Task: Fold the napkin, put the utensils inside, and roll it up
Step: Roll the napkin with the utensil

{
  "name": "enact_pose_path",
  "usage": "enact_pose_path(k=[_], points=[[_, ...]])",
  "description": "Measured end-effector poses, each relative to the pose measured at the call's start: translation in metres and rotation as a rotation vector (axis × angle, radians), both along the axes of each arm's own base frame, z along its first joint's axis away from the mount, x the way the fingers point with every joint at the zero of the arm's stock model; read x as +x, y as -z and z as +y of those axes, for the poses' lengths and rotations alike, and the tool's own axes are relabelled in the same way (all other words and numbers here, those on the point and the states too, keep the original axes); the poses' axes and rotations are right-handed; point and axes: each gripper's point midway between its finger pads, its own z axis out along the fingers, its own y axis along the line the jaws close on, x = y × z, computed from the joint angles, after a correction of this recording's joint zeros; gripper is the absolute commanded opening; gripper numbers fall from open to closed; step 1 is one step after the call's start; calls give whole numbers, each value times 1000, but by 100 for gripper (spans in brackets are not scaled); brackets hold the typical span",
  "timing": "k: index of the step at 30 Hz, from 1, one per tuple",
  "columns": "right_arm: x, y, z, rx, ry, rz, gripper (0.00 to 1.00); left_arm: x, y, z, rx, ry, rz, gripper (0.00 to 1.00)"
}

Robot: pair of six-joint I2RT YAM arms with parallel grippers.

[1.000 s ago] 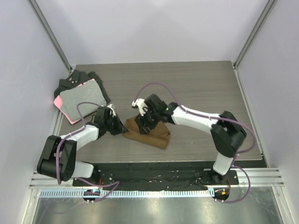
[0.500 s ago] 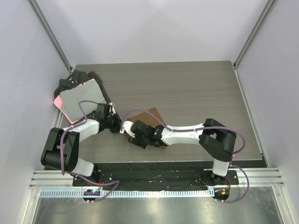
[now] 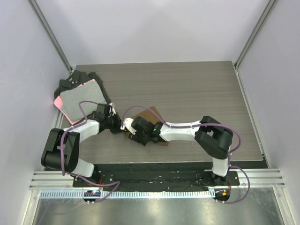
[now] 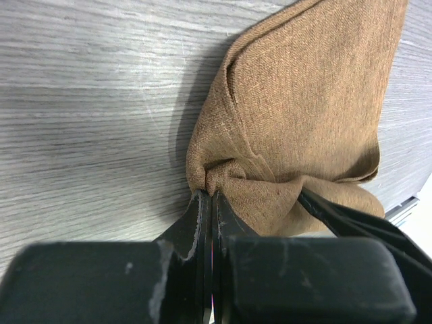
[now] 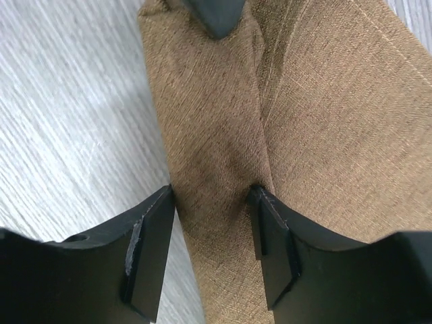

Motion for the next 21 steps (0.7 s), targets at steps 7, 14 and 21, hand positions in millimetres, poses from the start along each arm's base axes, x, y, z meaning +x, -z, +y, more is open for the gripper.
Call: enact_pose_path(k=[7,14,21], points=[[4,3,4,13,-12,105,37,3,-2,0,-1,2,-17,27],[9,2,4,44,0,198,29,13,-15,5,25,-19,-82,66],[6,-1,4,87,16,350,27,20,-40,17,76,-59,-194,78]])
